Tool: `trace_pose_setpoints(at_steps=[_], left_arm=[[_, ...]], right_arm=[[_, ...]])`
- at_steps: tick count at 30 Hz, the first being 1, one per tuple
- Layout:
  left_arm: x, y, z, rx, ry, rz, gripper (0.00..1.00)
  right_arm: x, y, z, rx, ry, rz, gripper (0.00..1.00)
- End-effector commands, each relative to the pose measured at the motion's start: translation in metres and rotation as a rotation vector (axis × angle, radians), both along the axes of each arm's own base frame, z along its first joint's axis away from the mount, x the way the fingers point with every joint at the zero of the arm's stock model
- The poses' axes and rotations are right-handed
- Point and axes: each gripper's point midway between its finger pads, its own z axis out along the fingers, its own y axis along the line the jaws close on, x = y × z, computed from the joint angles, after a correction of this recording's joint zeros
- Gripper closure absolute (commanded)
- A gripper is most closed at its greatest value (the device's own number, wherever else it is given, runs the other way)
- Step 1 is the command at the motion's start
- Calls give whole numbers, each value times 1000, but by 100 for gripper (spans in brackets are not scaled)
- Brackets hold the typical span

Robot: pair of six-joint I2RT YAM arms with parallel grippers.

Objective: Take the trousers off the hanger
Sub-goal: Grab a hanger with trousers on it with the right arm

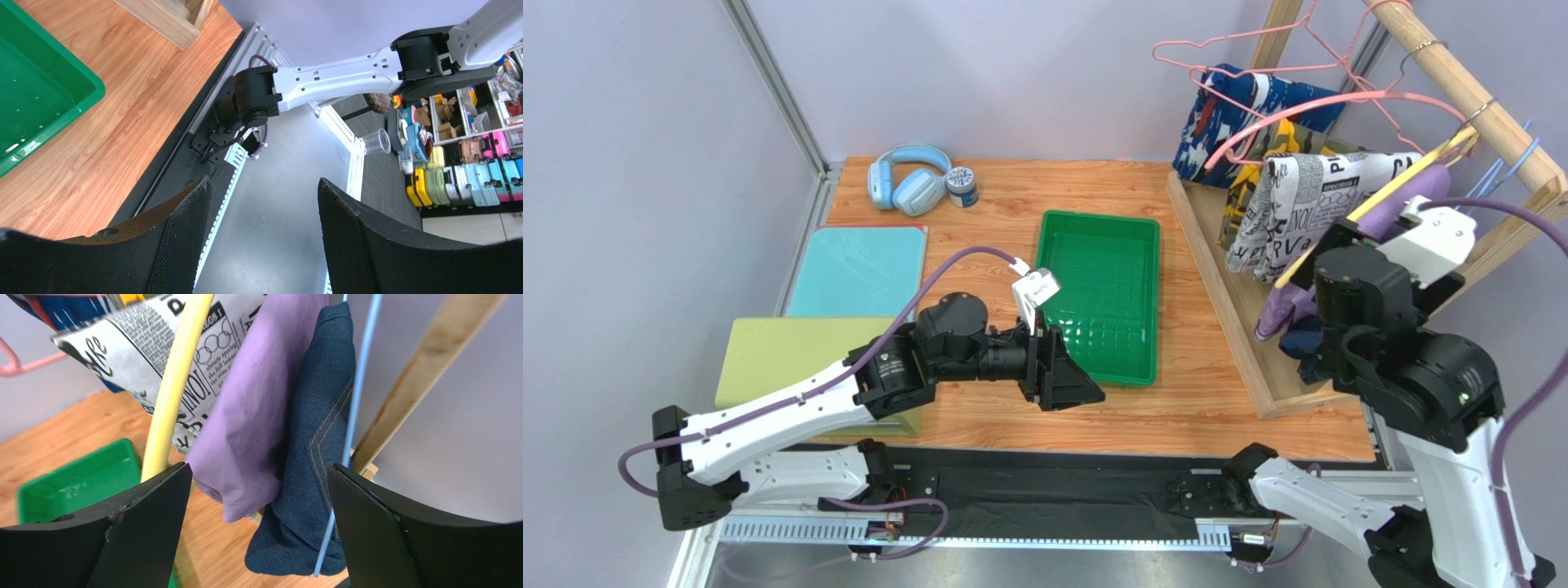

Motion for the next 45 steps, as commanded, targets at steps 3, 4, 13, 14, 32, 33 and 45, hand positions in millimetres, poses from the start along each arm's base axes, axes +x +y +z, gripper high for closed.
trace_pose_setpoints(at_steps=[3, 4, 13, 14, 32, 33, 45], left_arm=[[-9, 14, 21, -46, -70, -29, 30], [-11, 17, 25, -58, -77, -30, 30], [-18, 32, 44, -82, -118, -45, 32], [-18, 32, 44, -81, -119, -44, 32], [-24, 33, 50, -91, -96, -67, 35], [-24, 33, 50, -92, -94, -67, 35], [-25, 31, 37, -67, -7, -53, 35]], right_arm=[[-2, 11, -6, 62, 30, 77, 13], [-1, 14, -4, 70, 31, 93, 13], [-12, 24, 31, 189, -27, 178, 13], [-10, 25, 35, 192, -41, 181, 13], [65, 41, 15, 236, 15, 180, 20], [63, 39, 17, 242, 2, 181, 22], [63, 12, 31, 314, -55, 189, 32]])
